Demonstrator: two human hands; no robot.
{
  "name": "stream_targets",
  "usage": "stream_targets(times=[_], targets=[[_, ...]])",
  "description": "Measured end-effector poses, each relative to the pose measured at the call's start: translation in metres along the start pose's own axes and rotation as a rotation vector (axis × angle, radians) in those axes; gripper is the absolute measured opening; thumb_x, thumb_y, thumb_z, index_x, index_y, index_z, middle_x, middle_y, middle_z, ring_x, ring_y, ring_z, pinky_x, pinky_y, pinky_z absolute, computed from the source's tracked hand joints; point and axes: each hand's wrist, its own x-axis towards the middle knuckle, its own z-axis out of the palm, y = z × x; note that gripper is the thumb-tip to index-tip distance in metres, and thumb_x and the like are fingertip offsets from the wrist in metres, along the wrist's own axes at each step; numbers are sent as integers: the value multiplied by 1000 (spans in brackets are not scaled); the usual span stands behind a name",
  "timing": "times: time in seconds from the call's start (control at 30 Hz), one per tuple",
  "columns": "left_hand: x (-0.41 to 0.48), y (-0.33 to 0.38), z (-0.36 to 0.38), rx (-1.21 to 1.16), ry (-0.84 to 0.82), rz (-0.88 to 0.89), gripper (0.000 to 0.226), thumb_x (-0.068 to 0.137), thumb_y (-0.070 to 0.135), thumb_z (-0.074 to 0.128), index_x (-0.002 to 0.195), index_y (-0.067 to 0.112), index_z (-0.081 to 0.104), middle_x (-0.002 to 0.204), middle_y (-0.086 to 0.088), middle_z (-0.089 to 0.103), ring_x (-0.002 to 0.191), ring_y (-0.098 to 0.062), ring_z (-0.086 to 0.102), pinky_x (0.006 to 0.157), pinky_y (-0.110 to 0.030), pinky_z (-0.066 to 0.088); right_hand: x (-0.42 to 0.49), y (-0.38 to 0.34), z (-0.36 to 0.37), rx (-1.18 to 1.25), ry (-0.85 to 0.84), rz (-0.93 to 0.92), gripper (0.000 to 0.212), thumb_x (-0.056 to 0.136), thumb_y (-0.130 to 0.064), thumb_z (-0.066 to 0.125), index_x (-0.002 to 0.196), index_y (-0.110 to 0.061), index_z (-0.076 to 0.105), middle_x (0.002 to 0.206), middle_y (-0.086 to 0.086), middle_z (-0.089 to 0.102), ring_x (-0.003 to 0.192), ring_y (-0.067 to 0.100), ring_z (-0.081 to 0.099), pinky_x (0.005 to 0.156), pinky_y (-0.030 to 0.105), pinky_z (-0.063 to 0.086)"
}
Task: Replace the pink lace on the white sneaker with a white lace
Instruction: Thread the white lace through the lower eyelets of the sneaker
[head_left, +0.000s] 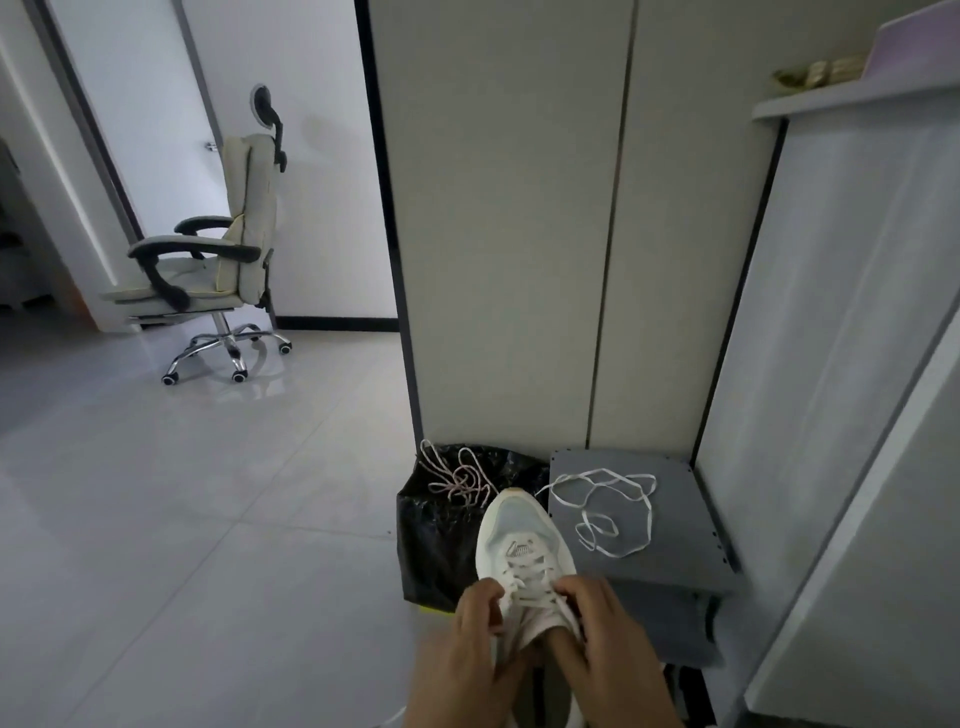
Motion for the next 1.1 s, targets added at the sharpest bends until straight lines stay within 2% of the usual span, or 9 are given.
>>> stream_targets(times=[0.13, 0.17, 0.2, 0.23, 0.33, 0.43, 0.6, 0.83, 1.1], targets=[[21, -23, 6, -12, -55, -85, 57, 61, 68, 24, 117, 57, 18, 76, 41, 21, 104, 4, 51, 72, 1, 32, 27, 8, 15, 100, -22, 43, 35, 70, -55, 37, 104, -54, 32, 101, -23, 48, 98, 3, 48, 69, 14, 42], [23, -30, 9, -20, -45, -104, 62, 54, 68, 16, 114, 57, 3, 84, 27, 54, 104, -1, 53, 72, 1, 32, 30, 8, 17, 128, -17, 49, 34, 71, -55, 40, 103, -59, 31, 107, -24, 45, 98, -4, 48, 70, 11, 43], [28, -34, 12, 14, -34, -81, 62, 53, 65, 16, 112, 55, 1, 117, -2, 51, 98, -2, 57, 70, 1, 33, 34, 11, 19, 146, -11, 58, 31, 73, -51, 46, 101, -59, 35, 112, -25, 42, 98, -11, 47, 70, 7, 42], [32, -38, 18, 84, -23, 1, 58, 59, 61, 23, 115, 50, 15, 91, 21, 63, 84, -1, 61, 64, 1, 35, 36, 15, 20, 171, -16, 89, 26, 78, -43, 55, 98, -52, 42, 110, -22, 45, 98, -17, 45, 70, 4, 41], [42, -45, 32, 110, 38, 125, 38, 70, 40, 43, 107, 31, 47, 81, 15, 62, 57, -5, 56, 48, -5, 36, 44, 35, 26, 198, -25, 202, 34, 80, -22, 68, 88, -41, 41, 101, -17, 50, 93, -11, 51, 70, 6, 41], [50, -47, 42, 84, 120, 114, 31, 76, 35, 44, 106, 27, 48, 98, 9, 50, 68, -8, 54, 49, -8, 38, 55, 43, 29, 188, -106, 285, 29, 81, -29, 66, 86, -39, 39, 102, -15, 48, 88, -8, 50, 68, 10, 41], [59, -41, 51, -88, 122, -68, 45, 81, 44, 36, 113, 19, 55, 104, 8, 61, 93, -1, 50, 72, 0, 38, 61, 47, 28, 248, -123, 290, 27, 83, -26, 64, 91, -40, 42, 106, -13, 49, 92, -6, 51, 67, 9, 42], [56, -30, 57, -179, 51, -116, 42, 82, 52, 46, 113, 24, 55, 108, 12, 60, 91, 1, 56, 75, -15, 49, 50, 52, 19, 121, 93, 185, 17, 88, -17, 59, 104, -18, 53, 93, -18, 42, 79, -3, 50, 65, 10, 41], [44, -20, 68, -257, -62, -47, 24, 86, 30, 63, 97, 42, 45, 91, 9, 58, 68, -3, 52, 61, -13, 41, 37, 60, -1, 6, 200, 115, 17, 86, -9, 60, 102, -8, 54, 94, -8, 42, 72, -1, 49, 57, 11, 39]])
